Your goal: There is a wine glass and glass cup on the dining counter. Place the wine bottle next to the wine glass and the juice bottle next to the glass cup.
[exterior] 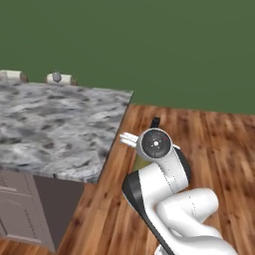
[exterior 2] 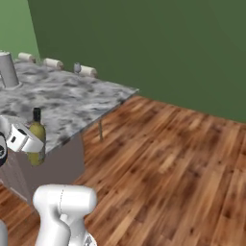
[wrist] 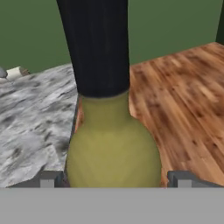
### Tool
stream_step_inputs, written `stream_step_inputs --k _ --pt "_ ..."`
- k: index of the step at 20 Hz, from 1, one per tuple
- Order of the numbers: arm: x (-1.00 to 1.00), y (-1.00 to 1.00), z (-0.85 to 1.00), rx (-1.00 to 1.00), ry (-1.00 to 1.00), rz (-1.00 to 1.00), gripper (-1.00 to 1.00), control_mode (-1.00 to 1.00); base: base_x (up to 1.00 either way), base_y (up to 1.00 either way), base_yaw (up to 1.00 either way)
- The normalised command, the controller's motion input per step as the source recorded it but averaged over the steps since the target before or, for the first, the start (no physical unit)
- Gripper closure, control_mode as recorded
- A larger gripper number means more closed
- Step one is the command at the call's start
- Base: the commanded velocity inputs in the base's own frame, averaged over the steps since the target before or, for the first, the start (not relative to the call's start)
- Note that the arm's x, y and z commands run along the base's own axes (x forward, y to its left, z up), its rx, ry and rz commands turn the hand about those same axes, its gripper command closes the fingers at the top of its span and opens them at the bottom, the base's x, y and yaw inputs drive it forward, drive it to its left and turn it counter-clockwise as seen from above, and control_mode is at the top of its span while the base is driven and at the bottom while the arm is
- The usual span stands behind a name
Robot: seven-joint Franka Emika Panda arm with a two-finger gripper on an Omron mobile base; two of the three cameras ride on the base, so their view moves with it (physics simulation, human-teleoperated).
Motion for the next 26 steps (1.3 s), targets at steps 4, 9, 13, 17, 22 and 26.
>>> stream_step_inputs --k 4,9,13,17,22,26 --pt "0.0 0.0 0.0 0.0 0.0 0.0 1.0 1.0 0.52 -0.52 0.01" --pt "0.0 0.0 0.0 0.0 0.0 0.0 1.0 1.0 0.54 -0.51 0.01" --pt "0.0 0.0 0.0 0.0 0.0 0.0 1.0 1.0 0.55 -0.51 0.01" --pt "0.0 0.0 0.0 0.0 0.0 0.0 1.0 1.0 0.55 -0.5 0.02" --pt "0.0 0.0 0.0 0.0 0.0 0.0 1.0 1.0 0.55 -0.48 0.05" --pt "0.0 0.0 0.0 0.0 0.0 0.0 1.0 1.0 0.55 -0.47 0.06"
